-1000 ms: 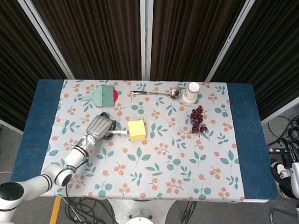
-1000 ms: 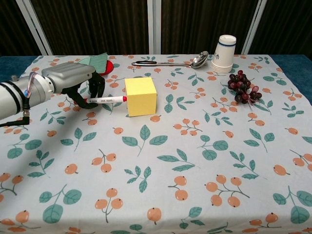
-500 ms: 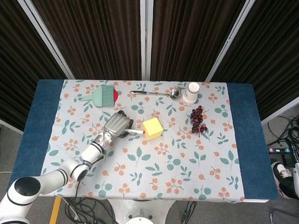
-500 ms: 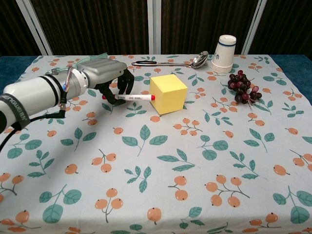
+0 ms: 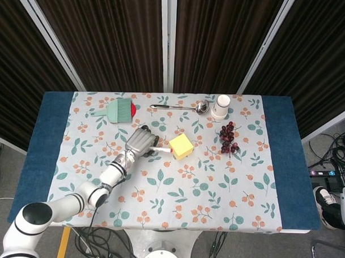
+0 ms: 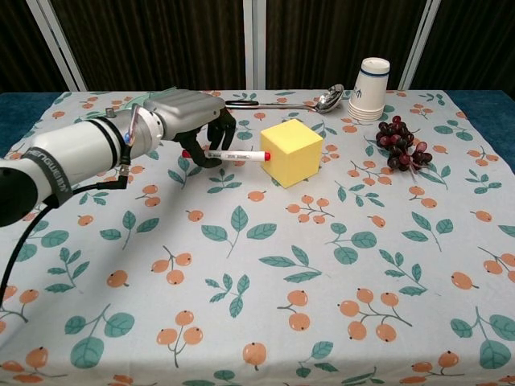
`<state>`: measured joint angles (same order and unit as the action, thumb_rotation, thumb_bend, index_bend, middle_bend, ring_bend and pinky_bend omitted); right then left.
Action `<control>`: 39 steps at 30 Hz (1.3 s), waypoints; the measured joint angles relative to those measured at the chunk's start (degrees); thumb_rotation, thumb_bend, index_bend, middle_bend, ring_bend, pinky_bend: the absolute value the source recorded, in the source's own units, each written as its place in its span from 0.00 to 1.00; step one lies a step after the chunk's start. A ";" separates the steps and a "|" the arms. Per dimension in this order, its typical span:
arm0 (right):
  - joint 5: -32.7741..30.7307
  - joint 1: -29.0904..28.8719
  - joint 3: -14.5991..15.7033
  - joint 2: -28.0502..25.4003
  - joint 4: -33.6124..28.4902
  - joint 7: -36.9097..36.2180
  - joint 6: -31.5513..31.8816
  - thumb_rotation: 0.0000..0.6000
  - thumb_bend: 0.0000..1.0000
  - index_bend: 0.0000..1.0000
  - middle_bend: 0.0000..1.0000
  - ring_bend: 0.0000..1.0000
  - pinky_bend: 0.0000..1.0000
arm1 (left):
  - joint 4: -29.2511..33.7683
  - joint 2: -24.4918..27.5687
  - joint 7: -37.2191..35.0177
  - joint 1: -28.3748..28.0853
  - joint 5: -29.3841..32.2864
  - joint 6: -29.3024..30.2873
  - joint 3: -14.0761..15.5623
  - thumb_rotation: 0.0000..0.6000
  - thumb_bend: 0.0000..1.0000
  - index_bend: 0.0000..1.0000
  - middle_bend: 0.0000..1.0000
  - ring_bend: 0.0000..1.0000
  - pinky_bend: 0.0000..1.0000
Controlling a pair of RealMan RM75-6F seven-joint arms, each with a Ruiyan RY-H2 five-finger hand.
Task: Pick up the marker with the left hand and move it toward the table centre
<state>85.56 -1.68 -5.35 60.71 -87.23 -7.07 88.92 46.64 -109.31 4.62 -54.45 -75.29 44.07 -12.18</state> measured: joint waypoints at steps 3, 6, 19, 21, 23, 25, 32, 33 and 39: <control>0.49 -0.15 0.04 0.07 0.02 -0.09 0.06 1.00 0.15 0.05 0.15 0.00 0.00 | 2.83 2.36 0.33 2.78 -0.28 2.08 1.53 1.00 0.46 0.66 0.69 0.44 0.25; 1.05 -0.23 0.13 0.17 -0.10 -0.14 0.25 1.00 0.15 0.05 0.15 0.00 0.00 | 6.05 5.14 0.59 6.04 -0.66 4.92 3.21 1.00 0.46 0.66 0.69 0.44 0.25; 2.82 -0.32 0.62 0.32 -1.17 0.42 1.08 1.00 0.15 0.05 0.15 0.00 0.00 | 16.69 12.88 5.88 15.85 -0.23 11.33 9.07 1.00 0.43 0.40 0.46 0.31 0.24; 2.74 -0.28 0.65 0.31 -1.18 0.30 1.06 1.00 0.15 0.05 0.15 0.00 0.00 | 18.51 13.53 7.51 16.56 0.96 11.09 9.11 1.00 0.42 0.35 0.42 0.28 0.24; 2.67 -0.31 0.68 0.31 -1.19 0.16 0.90 1.00 0.15 0.05 0.15 0.00 0.00 | 20.03 14.00 8.63 17.18 1.77 11.27 9.04 1.00 0.41 0.32 0.40 0.26 0.25; 2.64 -0.42 0.69 0.34 -1.15 -0.04 0.67 1.00 0.15 0.05 0.15 0.00 0.00 | 21.83 14.69 9.35 17.83 2.49 11.74 8.85 1.00 0.39 0.30 0.38 0.26 0.25; 2.00 -1.21 0.47 -0.09 -0.41 -2.72 -1.10 1.00 0.16 0.06 0.15 0.00 0.00 | 27.19 19.54 9.00 21.87 3.53 19.00 7.41 1.00 0.35 0.29 0.37 0.25 0.24; 1.93 -1.37 0.46 -0.18 -0.22 -3.13 -1.46 1.00 0.16 0.05 0.14 0.00 0.00 | 27.99 21.05 8.27 23.14 3.65 20.94 7.13 1.00 0.35 0.29 0.37 0.25 0.24; 2.87 -2.86 0.87 -0.29 0.70 -3.94 -3.56 1.00 0.16 0.05 0.08 0.00 0.00 | 30.88 29.31 3.11 31.39 3.94 29.67 7.17 1.00 0.19 0.29 0.29 0.20 0.24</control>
<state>88.43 -4.54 -4.49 60.42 -86.53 -11.02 85.37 77.53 -80.00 7.73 -23.06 -71.35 73.75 -5.01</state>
